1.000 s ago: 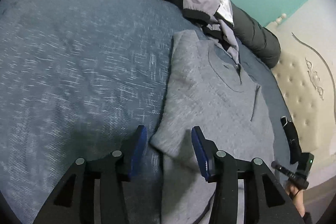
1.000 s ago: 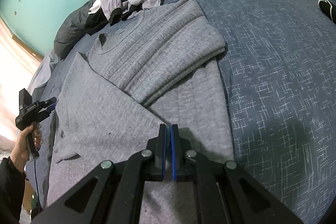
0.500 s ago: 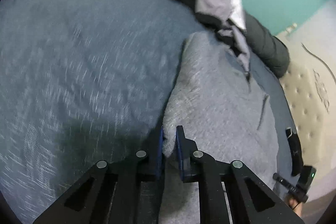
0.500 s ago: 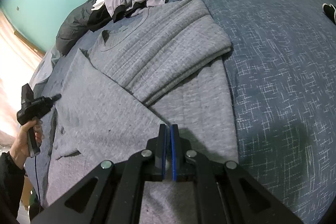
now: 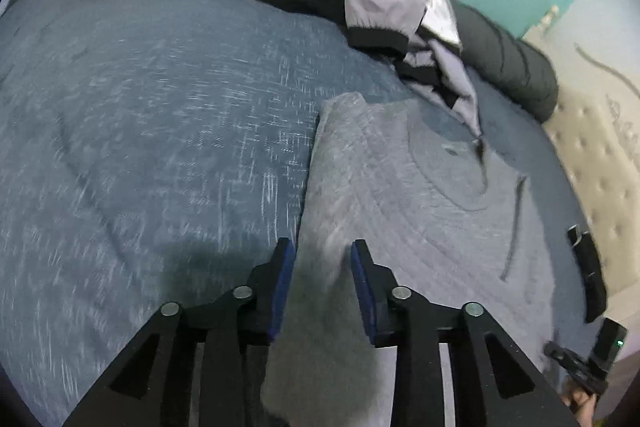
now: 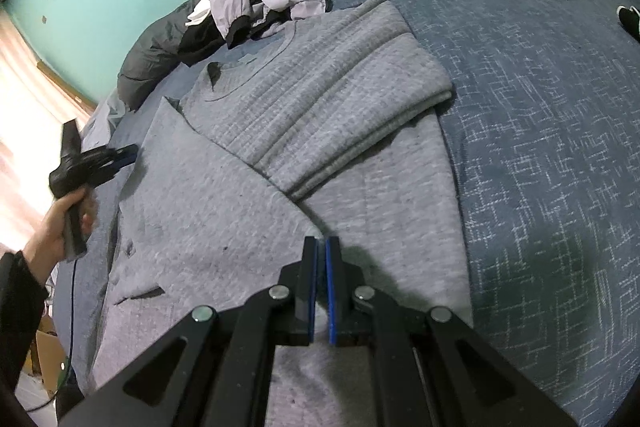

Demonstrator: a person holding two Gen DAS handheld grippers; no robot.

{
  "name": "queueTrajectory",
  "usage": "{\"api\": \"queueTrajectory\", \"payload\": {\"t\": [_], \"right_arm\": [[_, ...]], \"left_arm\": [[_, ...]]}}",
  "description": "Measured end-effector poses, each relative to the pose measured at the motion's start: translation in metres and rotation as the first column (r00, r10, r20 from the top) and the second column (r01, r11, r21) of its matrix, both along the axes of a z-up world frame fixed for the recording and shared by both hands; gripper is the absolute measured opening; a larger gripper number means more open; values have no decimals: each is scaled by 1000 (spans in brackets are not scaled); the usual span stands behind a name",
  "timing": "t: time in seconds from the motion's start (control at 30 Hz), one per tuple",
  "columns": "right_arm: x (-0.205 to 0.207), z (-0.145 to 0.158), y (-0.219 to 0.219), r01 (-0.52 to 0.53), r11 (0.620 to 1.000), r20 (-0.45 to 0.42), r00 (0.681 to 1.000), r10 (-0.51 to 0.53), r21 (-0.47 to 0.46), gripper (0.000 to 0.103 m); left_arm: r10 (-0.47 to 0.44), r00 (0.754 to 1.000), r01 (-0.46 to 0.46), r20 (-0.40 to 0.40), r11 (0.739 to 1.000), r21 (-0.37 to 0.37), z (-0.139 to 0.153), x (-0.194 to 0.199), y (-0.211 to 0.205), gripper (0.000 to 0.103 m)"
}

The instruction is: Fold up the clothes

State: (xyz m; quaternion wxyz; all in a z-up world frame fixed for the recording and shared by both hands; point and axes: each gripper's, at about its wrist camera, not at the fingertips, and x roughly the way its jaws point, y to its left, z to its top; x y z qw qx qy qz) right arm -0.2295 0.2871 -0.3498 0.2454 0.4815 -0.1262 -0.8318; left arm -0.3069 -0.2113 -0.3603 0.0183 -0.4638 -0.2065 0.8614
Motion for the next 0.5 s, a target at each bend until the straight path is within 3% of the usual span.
{"api": "queueTrajectory", "payload": {"t": [0.07, 0.1, 0.17, 0.33, 0.5], "right_arm": [[1, 1, -1, -10, 1000, -7, 1000, 10, 7, 4], [1, 1, -2, -14, 1000, -11, 1000, 15, 10, 4], [1, -1, -3, -18, 1000, -10, 1000, 18, 4, 4], [2, -3, -4, -30, 1000, -10, 1000, 30, -8, 4], [1, 0, -3, -31, 999, -16, 999, 31, -18, 4]], "left_arm": [[5, 1000, -4, 21, 999, -40, -7, -12, 1, 33], [18, 1000, -17, 25, 998, -66, -8, -14, 0, 25], [54, 998, -51, 33, 994, -101, -11, -18, -4, 17], [98, 995, -95, 12, 980, -177, -6, -23, -8, 17], [31, 999, -38, -39, 978, -205, 12, -39, 9, 17]]}}
